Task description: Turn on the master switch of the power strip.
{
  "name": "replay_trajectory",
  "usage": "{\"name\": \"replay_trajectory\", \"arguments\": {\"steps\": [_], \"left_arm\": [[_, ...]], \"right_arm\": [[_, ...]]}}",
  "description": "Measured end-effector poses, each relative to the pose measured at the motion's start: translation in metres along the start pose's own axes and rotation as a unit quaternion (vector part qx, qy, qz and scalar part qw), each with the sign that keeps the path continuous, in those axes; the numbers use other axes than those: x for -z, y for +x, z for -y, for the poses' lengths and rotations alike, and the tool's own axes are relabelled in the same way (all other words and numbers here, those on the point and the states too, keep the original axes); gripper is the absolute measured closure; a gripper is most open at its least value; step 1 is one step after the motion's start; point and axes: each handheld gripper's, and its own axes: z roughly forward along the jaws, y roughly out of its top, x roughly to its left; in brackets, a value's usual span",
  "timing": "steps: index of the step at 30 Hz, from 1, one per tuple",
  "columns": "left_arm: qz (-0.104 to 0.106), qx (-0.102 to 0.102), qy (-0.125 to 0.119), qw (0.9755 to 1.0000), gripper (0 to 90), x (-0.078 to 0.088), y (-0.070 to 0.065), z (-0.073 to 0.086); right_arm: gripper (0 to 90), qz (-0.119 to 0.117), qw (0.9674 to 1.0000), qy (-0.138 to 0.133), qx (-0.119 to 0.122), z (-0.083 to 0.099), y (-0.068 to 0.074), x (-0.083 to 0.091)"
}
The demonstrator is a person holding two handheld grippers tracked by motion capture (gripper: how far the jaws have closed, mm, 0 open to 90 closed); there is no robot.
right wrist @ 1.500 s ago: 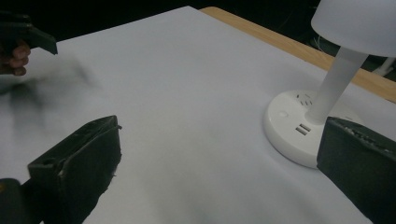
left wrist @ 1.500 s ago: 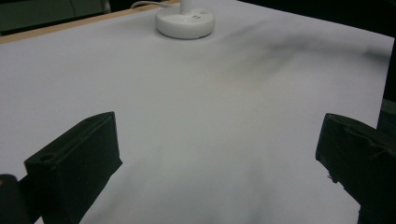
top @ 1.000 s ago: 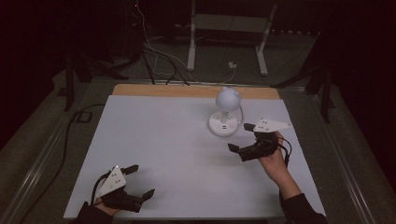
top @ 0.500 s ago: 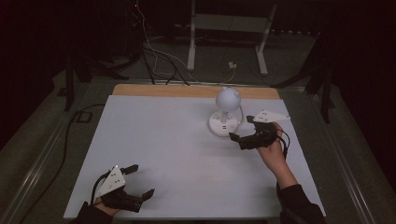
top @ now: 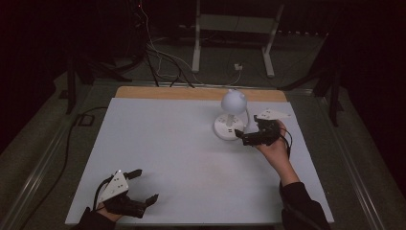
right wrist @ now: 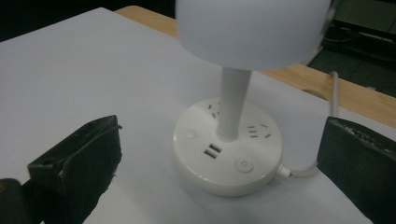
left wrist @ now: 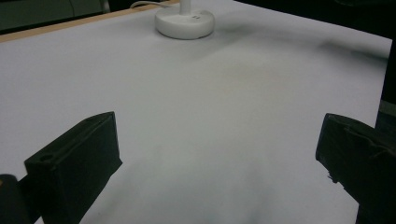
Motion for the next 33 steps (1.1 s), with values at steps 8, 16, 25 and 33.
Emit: {"name": "replay_trajectory", "arguments": {"steps": [8,16,25,33], "left_arm": [[0.001,0.002,0.001,1.0000,0.3,-0.001,0.000,0.001],[0.002,-0.001,0.004,1.0000,0.3,-0.001,0.000,0.001],[0.002,0.000,0.003,1.0000,0.3,-0.001,0.000,0.001],[0.003,-0.001,0.005,1.0000,0.3,-0.002,0.000,0.001]], "right_arm": [[0.0,0.011,0.9999,0.008,-0.009,0.005,-0.009,-0.012],[1.8,0.029,0.9994,0.014,-0.015,0.011,-0.015,-0.023],[5.9,0.039,0.9986,0.028,-0.023,0.020,-0.017,-0.036],[21.9,0.061,0.9973,0.023,-0.033,0.024,-0.019,-0.042]]}}
